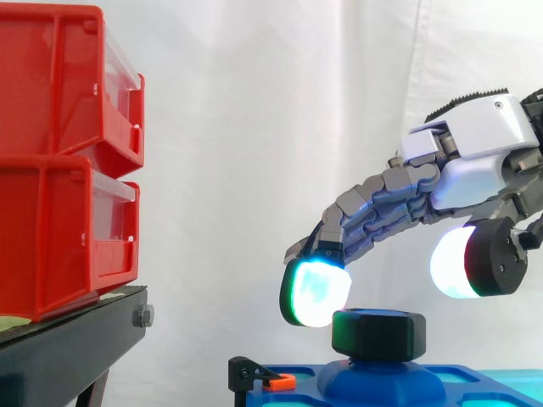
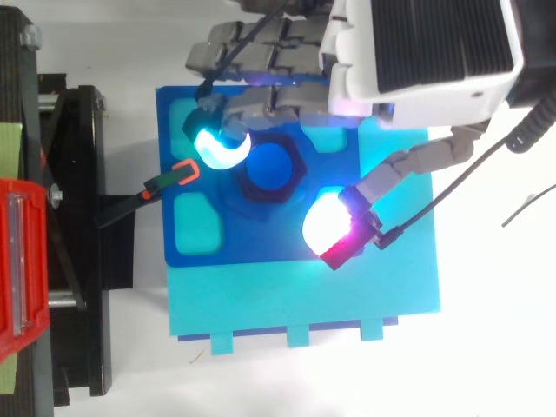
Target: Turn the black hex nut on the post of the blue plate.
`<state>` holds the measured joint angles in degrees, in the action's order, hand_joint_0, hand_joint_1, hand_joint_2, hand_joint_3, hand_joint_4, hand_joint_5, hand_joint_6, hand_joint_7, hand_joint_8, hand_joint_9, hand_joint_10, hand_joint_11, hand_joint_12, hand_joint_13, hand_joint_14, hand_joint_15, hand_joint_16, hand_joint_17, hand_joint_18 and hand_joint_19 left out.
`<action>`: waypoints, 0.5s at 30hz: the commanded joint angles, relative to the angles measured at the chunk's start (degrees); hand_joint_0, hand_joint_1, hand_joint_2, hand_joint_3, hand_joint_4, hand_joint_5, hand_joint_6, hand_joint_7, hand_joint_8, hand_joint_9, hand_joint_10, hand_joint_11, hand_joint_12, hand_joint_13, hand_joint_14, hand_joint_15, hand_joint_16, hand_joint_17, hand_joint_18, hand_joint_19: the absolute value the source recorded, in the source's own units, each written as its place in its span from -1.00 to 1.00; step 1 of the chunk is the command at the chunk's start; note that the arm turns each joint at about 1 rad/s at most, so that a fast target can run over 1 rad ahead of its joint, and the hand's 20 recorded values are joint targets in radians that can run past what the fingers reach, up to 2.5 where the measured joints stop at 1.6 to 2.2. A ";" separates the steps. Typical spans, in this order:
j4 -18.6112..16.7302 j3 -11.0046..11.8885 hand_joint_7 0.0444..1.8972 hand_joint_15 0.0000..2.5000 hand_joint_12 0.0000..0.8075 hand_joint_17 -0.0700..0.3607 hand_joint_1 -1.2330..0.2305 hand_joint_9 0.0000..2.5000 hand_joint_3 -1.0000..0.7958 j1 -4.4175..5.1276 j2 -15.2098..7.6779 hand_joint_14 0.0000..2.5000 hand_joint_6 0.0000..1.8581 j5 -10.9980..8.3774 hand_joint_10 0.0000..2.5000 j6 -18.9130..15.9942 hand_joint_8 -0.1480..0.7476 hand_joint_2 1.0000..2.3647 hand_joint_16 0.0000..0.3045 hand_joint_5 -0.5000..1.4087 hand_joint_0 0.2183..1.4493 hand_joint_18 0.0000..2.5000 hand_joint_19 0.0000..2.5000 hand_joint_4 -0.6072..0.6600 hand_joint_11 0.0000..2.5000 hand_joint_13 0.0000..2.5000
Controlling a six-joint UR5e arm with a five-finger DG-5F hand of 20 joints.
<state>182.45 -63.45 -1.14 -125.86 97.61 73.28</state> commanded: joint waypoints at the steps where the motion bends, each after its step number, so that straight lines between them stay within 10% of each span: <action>1: 0.01 0.00 -0.20 -0.98 -0.10 -0.14 -0.05 -0.84 -0.44 -0.71 0.00 -1.00 -0.46 0.91 -1.00 0.02 -0.13 -1.00 -0.66 -0.69 -0.59 -1.00 -0.89 0.30 -1.00 -0.93; 15: 0.18 0.35 -0.20 -0.98 -0.10 -0.14 -0.05 -0.84 -0.44 -2.20 0.00 -1.00 -0.46 2.93 -1.00 0.02 -0.14 -1.00 -0.66 -0.69 -0.59 -1.00 -0.89 0.29 -1.00 -0.93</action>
<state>182.94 -63.46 -3.15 -125.86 100.01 73.30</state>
